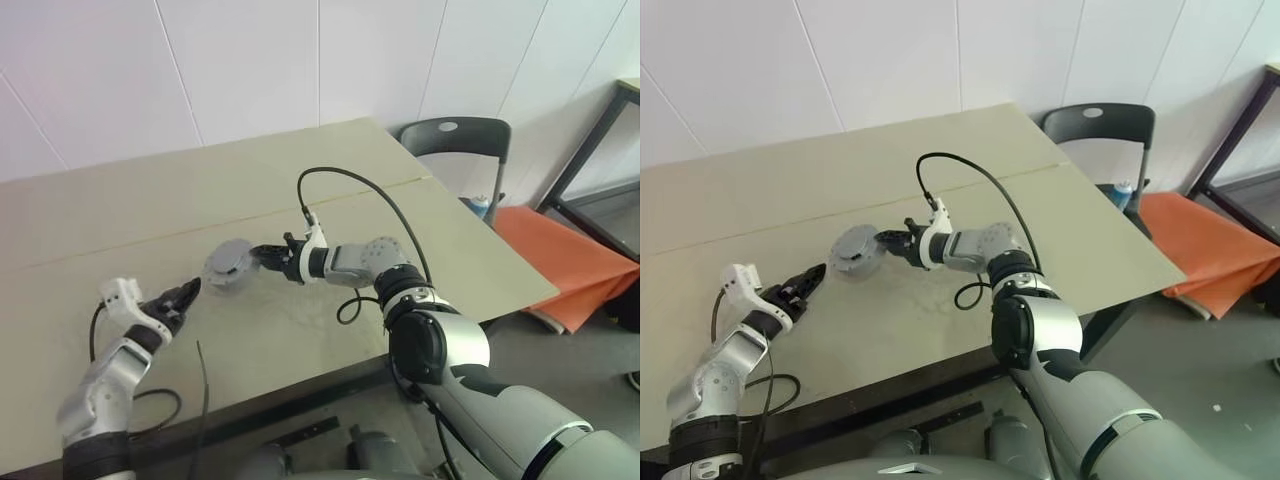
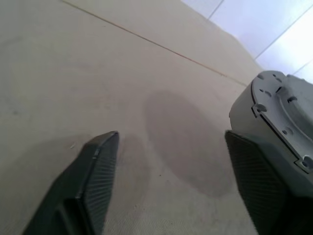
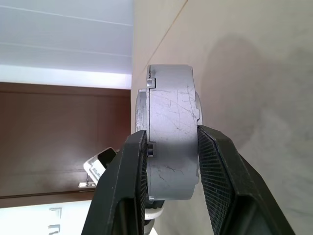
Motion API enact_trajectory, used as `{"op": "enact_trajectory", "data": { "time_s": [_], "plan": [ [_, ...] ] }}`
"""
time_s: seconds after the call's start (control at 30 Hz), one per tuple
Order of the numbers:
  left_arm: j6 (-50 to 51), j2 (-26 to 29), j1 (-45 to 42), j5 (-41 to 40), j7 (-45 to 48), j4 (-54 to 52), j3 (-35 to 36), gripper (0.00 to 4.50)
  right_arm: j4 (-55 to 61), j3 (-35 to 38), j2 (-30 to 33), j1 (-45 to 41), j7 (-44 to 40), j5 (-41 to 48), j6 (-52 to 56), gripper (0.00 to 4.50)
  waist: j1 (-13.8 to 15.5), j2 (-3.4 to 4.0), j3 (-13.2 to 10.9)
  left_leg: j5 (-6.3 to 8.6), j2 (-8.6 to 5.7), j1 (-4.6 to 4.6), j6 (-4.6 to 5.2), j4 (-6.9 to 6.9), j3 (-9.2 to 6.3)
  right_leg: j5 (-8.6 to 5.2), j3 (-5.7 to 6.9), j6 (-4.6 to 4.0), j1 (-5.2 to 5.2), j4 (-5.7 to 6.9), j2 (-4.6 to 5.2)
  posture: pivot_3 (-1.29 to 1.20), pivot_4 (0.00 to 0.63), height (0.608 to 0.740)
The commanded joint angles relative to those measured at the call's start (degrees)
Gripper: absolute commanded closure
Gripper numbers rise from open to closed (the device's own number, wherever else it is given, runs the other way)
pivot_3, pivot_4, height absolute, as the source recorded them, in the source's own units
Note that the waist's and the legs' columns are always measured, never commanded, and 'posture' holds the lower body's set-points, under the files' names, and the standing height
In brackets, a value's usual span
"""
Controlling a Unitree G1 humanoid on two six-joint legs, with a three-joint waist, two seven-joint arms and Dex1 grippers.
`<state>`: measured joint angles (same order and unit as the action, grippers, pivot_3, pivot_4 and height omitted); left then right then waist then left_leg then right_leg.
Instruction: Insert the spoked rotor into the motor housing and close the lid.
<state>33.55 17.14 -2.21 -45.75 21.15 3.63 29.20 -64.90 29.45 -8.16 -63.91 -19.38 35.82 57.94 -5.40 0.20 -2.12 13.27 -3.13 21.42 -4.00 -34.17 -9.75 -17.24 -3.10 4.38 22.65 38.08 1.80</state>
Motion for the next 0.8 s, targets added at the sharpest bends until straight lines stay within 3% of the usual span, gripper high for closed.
{"op": "enact_trajectory", "data": {
  "time_s": [0.03,0.13,0.3,0.57,0.8],
  "plan": [
    [4.59,-1.41,-1.91,-7.84,-4.23,-2.56,4.28,0.01,3.06,0.83,-3.72,-3.76,-2.53,3.37,-0.86,3.30,0.04,-0.05,0.01,0.00,-0.01,0.00,0.00,-0.02,0.00,0.00,0.00,0.00,0.00,0.00,0.01,0.00,0.000,0.740],
    [11.22,-2.98,-2.96,-17.51,-7.23,-4.20,6.26,0.01,3.43,0.41,-3.79,-3.66,-2.96,3.56,-0.85,3.30,0.03,-0.13,0.00,0.00,-0.01,0.00,0.00,-0.03,-0.01,0.00,0.00,0.00,-0.02,-0.01,0.01,0.00,0.000,0.740],
    [14.66,-3.71,-3.75,-26.68,-9.90,-5.57,7.99,0.01,3.96,-0.13,-3.96,-3.54,-3.41,3.70,-0.70,3.30,-0.11,-0.26,0.01,0.00,-0.01,0.00,-0.01,-0.03,0.01,0.01,0.01,0.00,-0.01,0.00,0.00,0.00,0.000,0.740],
    [16.06,-2.11,-2.95,-31.48,-8.78,-3.44,7.44,0.01,4.41,-0.70,-4.03,-3.38,-3.71,3.92,-0.82,3.30,-0.01,-0.26,0.01,-0.02,-0.02,-0.01,-0.03,-0.02,0.08,0.01,0.01,-0.02,-0.02,0.00,-0.02,0.00,0.000,0.740],
    [16.22,-1.47,-3.10,-30.45,-9.08,-1.09,6.12,0.01,4.52,-0.86,-4.09,-3.28,-3.93,3.94,-0.80,3.30,-0.02,-0.26,0.01,-0.02,-0.03,-0.01,-0.04,-0.03,0.13,0.01,0.01,-0.03,-0.02,0.00,-0.02,0.00,0.000,0.740]
  ]
}}
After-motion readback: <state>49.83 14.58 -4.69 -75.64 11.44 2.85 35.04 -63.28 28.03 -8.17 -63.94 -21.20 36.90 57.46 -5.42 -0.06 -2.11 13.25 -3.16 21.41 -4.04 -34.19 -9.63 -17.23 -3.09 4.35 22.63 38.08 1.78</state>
